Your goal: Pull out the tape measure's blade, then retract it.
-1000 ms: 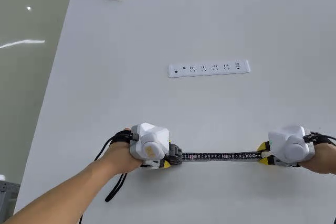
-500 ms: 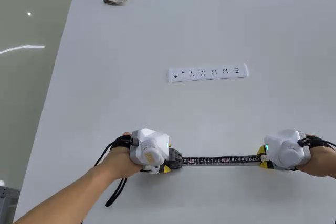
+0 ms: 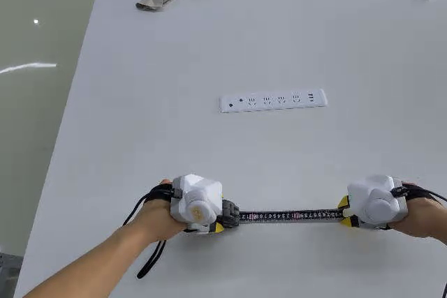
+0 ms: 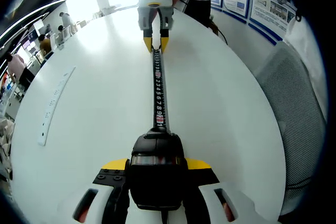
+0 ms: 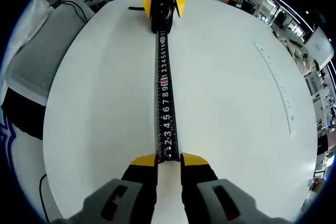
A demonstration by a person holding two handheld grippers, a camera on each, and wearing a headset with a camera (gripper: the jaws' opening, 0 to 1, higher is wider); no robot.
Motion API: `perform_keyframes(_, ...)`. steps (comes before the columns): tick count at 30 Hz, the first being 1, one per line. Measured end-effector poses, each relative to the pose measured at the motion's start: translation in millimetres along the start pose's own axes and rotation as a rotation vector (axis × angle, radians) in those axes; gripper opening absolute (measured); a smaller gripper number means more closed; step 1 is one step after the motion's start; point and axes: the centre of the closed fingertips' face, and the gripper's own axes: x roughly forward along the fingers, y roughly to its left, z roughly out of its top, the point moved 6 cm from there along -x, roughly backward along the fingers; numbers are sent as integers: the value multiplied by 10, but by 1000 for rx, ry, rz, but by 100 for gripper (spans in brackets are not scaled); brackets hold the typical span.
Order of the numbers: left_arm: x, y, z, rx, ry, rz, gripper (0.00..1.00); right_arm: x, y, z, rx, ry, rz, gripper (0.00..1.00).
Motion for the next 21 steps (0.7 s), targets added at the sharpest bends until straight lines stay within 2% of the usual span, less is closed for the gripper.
perform_keyframes(15, -105, 40, -36, -71, -14, 71, 44, -11, 16, 28, 117, -39, -39, 28)
perform_keyframes(21, -148, 34, -51, -147, -49, 106, 47, -52, 30, 20, 194, -78, -69, 31)
